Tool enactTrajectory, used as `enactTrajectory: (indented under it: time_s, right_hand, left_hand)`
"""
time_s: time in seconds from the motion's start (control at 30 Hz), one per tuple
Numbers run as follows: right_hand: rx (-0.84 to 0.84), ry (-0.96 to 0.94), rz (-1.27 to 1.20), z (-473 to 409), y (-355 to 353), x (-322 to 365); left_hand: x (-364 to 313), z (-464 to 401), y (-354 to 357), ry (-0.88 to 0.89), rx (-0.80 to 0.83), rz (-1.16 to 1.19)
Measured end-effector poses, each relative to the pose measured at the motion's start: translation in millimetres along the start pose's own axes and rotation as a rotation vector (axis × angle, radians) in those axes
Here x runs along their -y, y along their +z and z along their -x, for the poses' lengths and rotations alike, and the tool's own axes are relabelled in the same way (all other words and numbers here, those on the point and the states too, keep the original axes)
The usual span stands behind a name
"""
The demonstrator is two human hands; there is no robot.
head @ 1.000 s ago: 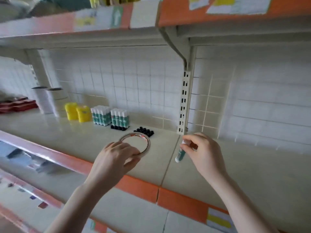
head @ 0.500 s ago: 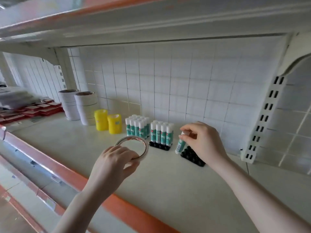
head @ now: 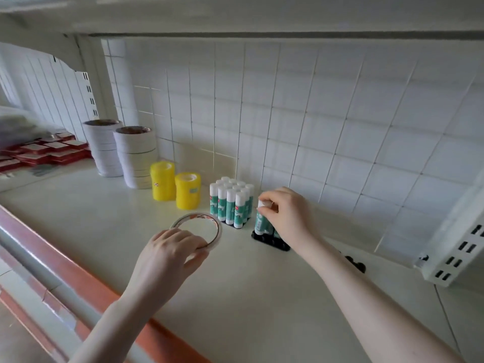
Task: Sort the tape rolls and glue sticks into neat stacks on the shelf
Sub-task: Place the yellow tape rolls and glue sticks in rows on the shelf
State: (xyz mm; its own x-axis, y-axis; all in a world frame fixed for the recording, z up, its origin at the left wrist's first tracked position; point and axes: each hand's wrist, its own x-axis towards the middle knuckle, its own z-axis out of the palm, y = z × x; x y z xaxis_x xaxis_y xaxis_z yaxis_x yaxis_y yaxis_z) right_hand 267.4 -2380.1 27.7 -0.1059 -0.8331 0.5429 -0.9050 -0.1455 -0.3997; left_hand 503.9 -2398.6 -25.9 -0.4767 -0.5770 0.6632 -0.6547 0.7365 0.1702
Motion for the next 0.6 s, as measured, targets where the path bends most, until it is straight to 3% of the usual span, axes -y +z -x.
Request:
enactTrajectory:
  time_s: [0.17,0.37,0.6]
  right_hand:
    - [-0.002,-0.017,0.062,-0.3,7.6,0.3]
    - [-0.17,-0.173,0.174,0.8,18.5,-5.4]
    - [-0.224,-0.153,0.058,6.2,23.1,-9.5]
  left_hand:
    - [8.3,2.6,2.5,0.003,0.002,0.033]
    - [9.8,4.4,1.0,0.006,0.029,0.058]
    - [8.2,5.0,0.2,0.005,0.035,0.071]
